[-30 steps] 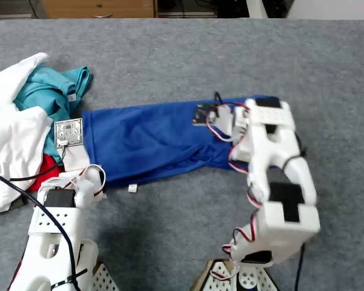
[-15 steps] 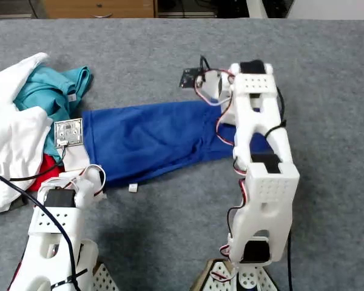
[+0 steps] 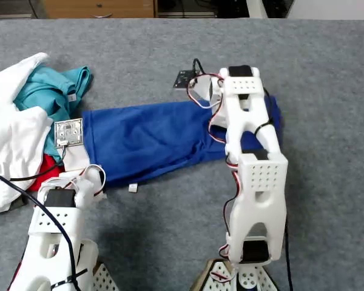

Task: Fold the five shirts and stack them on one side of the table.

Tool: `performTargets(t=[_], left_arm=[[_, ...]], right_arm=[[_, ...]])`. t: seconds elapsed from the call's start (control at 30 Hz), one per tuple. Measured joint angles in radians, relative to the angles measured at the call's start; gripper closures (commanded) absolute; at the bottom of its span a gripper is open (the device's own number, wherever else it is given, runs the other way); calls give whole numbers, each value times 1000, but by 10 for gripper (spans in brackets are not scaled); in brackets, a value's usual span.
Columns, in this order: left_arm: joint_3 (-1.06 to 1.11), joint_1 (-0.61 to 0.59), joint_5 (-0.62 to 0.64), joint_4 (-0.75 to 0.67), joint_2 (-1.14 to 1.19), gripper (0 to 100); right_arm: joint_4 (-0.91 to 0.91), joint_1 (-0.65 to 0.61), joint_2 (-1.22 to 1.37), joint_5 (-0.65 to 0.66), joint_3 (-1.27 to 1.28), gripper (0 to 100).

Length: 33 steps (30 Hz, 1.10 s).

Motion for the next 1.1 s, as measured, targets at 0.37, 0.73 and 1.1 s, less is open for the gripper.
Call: performTargets(t=[0.37,0.73,1.1], left_arm=[[25,0,2,-43,-5,981],[-250,-64,-44,269,-5,981],[-505,-72,-18,381,161,957]], right_arm=[[348,32,-86,-51,-270,994],[172,167,98,-189,-264,994],[338,169,100,-203,-489,994]])
